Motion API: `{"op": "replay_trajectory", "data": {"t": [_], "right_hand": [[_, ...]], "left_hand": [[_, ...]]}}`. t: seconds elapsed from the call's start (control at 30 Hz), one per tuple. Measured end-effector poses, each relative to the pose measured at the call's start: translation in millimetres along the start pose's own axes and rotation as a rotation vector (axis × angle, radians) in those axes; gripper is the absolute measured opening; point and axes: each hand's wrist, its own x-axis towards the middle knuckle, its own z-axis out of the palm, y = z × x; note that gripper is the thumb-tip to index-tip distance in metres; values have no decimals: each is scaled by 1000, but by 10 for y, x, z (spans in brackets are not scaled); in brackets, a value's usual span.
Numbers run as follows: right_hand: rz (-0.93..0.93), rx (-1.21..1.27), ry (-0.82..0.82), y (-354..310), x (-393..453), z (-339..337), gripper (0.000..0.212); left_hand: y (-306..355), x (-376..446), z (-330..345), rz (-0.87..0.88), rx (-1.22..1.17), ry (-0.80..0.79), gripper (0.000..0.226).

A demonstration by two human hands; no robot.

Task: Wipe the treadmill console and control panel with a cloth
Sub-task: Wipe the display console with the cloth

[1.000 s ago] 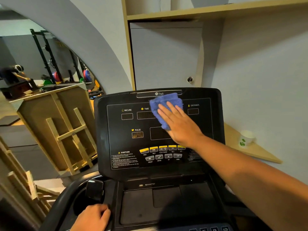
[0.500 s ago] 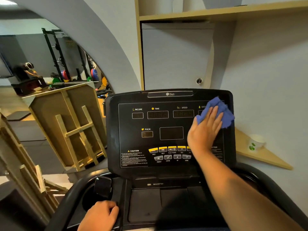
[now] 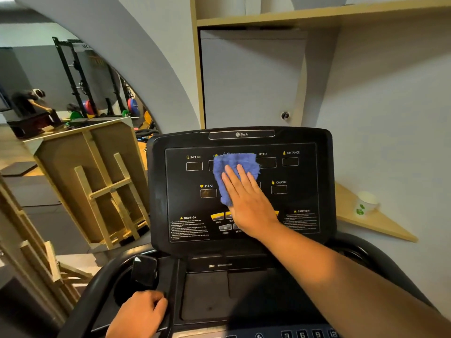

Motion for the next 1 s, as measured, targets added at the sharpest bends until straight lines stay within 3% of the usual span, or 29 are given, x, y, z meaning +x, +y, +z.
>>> {"op": "replay_trajectory", "data": {"t": [0.13,0.3,0.53,0.77,1.0], "right_hand": [[85,23,-11,473,-304,-24,78],[540,264,17,863,-640,-62,67],[1005,347,188,195,-154,-56,67],[859,357,147,-724,396,-10,71],[627,347,140,-1167,643,22,70]], "left_hand": [[6,-20,7,18,15,28,26],[5,-24,13,11,14,22,27],[28,-27,-13,15,-24,17,33],[7,-55,-15,32,-8,13,29],[-17,-50,8,55,-12,28,30]]}}
